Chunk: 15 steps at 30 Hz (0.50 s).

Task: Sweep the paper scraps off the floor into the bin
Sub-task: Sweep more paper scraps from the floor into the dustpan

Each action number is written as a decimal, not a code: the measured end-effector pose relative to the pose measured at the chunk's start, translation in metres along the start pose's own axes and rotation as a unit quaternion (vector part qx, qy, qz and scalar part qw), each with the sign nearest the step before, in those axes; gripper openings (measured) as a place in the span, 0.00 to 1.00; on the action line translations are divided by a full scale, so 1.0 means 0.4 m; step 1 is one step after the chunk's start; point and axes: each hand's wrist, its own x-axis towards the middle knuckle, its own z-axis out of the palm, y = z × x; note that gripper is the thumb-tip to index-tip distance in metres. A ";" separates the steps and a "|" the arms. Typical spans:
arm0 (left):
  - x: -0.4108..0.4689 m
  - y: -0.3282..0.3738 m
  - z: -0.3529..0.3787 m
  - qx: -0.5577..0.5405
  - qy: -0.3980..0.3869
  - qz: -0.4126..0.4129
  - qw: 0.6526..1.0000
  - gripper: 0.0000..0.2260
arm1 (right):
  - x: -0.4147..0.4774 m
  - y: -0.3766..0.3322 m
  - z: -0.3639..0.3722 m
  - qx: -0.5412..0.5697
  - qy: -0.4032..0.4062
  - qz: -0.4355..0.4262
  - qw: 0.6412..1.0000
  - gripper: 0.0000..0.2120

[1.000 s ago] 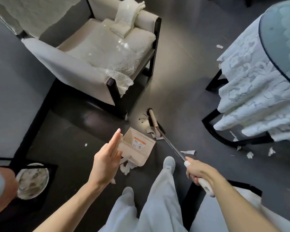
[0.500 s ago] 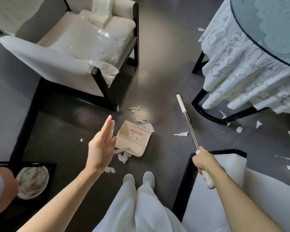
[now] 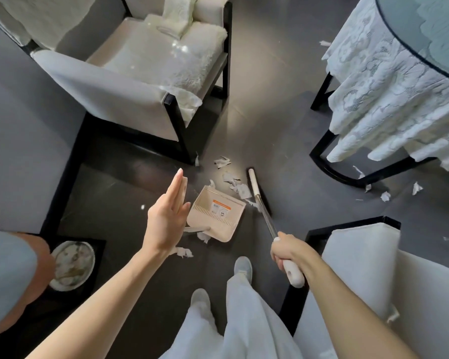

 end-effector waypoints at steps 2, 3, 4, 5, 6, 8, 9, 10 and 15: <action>-0.048 -0.012 -0.050 -0.030 -0.001 -0.013 0.999 0.33 | -0.015 -0.022 0.035 0.086 -0.015 -0.007 0.996 0.40; -0.071 -0.020 -0.075 -0.048 0.001 -0.019 0.999 0.34 | -0.025 -0.032 0.047 0.123 -0.007 -0.002 0.992 0.37; -0.092 -0.031 -0.099 -0.060 0.004 -0.021 0.998 0.34 | -0.039 -0.041 0.056 0.153 -0.004 0.010 0.988 0.35; -0.108 -0.045 -0.123 -0.065 0.007 -0.022 0.998 0.34 | -0.050 -0.050 0.064 0.166 0.001 0.017 0.986 0.34; -0.120 -0.059 -0.144 -0.065 0.013 -0.024 0.998 0.35 | -0.067 -0.062 0.069 0.170 0.001 0.013 0.985 0.35; -0.130 -0.081 -0.176 -0.059 0.027 -0.030 0.997 0.35 | -0.076 -0.093 0.070 0.176 0.001 0.002 0.984 0.34; -0.131 -0.084 -0.188 -0.066 0.032 -0.040 0.996 0.35 | -0.074 -0.109 0.067 0.149 0.015 -0.007 0.989 0.33; -0.129 -0.083 -0.198 -0.080 0.038 -0.052 0.995 0.35 | -0.074 -0.132 0.063 0.110 0.033 -0.018 0.993 0.33; -0.083 -0.089 -0.226 -0.094 0.069 -0.082 0.990 0.36 | -0.017 -0.245 -0.016 -0.052 0.095 -0.072 0.991 0.29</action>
